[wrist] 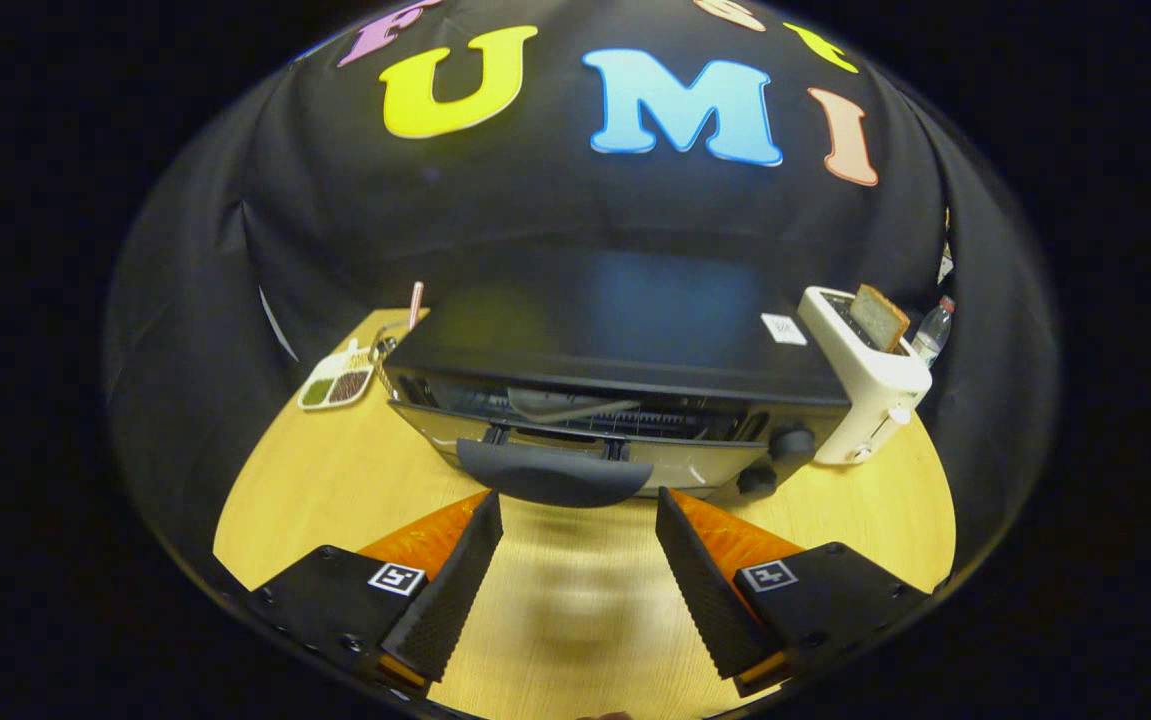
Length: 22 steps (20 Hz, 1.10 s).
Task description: Open the toaster oven, put the food inside, and close the toaster oven door.
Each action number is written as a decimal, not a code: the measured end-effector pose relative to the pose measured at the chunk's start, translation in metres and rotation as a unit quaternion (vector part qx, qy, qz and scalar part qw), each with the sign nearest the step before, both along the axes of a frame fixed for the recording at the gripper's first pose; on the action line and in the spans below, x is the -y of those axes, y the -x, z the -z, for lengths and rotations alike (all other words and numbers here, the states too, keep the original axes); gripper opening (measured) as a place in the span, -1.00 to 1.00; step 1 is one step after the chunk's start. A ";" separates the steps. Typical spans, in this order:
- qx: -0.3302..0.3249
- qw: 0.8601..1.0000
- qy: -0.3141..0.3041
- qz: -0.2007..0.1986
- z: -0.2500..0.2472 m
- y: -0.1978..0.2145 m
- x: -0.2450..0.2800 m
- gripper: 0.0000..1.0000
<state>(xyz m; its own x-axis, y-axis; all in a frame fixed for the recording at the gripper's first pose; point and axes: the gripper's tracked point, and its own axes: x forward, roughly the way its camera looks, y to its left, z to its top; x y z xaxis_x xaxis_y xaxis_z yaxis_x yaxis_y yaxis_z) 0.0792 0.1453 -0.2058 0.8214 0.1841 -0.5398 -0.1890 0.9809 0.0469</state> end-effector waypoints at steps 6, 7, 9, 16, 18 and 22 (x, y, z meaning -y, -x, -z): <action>0.132 0.991 -0.005 0.018 -0.108 -0.004 0.050 0.97; 0.161 0.987 0.005 0.023 -0.130 -0.001 0.062 0.97; 0.212 0.977 0.006 0.029 -0.167 0.009 0.076 0.97; 0.290 0.953 -0.019 0.087 -0.248 0.045 0.176 0.97; 0.302 0.946 -0.014 0.118 -0.255 0.053 0.212 0.97; 0.290 0.945 -0.031 0.147 -0.246 0.056 0.242 0.96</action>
<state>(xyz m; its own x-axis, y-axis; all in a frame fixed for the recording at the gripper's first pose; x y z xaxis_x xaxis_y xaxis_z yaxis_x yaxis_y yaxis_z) 0.0235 -0.0967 0.0402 0.9964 -0.0814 0.0221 0.0795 0.9938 0.0778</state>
